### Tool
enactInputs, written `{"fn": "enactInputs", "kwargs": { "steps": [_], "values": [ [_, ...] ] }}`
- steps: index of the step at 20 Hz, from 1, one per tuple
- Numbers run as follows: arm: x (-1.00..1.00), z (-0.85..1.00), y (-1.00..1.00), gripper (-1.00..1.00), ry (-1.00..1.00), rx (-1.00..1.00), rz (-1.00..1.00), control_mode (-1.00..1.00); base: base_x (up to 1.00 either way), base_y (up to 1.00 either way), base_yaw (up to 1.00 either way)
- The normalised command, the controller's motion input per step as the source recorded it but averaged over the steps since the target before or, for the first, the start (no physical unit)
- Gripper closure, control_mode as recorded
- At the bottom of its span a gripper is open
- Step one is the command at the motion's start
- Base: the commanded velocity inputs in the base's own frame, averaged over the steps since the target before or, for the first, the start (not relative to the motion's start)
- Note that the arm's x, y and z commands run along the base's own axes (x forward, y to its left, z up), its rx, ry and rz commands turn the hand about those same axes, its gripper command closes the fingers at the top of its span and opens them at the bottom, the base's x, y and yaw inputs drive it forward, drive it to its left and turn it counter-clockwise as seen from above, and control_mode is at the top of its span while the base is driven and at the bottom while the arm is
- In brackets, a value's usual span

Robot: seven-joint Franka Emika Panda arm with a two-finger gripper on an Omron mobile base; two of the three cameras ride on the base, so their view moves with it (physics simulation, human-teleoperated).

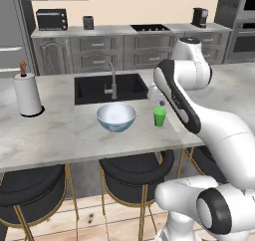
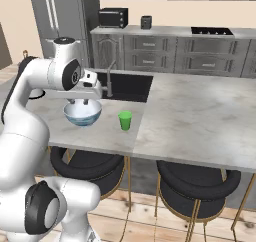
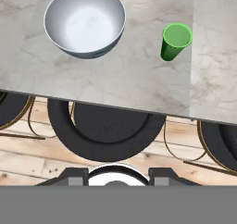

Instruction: Place the cup inside the bowl on the dining table and move the bowl to any counter.

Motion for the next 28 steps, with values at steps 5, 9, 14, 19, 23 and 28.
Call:
{"fn": "enactInputs", "kwargs": {
  "steps": [5,9,14,19,23,28],
  "values": [
    [0.02,0.00,-0.09,-1.00,0.00,0.00,0.00,-1.00,0.00,0.00,0.00],
    [0.00,-0.01,-0.24,-1.00,0.00,0.00,0.00,-1.00,0.00,0.00,0.00],
    [0.08,-0.16,-0.23,-1.00,-0.07,-0.02,0.00,-1.00,0.00,0.00,0.00],
    [0.15,-0.15,-0.13,-1.00,-0.05,-0.02,0.00,-1.00,0.00,0.00,0.00],
    [0.24,-0.08,-0.02,-1.00,-0.06,-0.01,0.00,-1.00,0.00,0.00,0.00],
    [0.40,-0.07,0.00,-1.00,-0.01,0.00,-0.01,-1.00,0.00,0.00,0.00]
  ]
}}
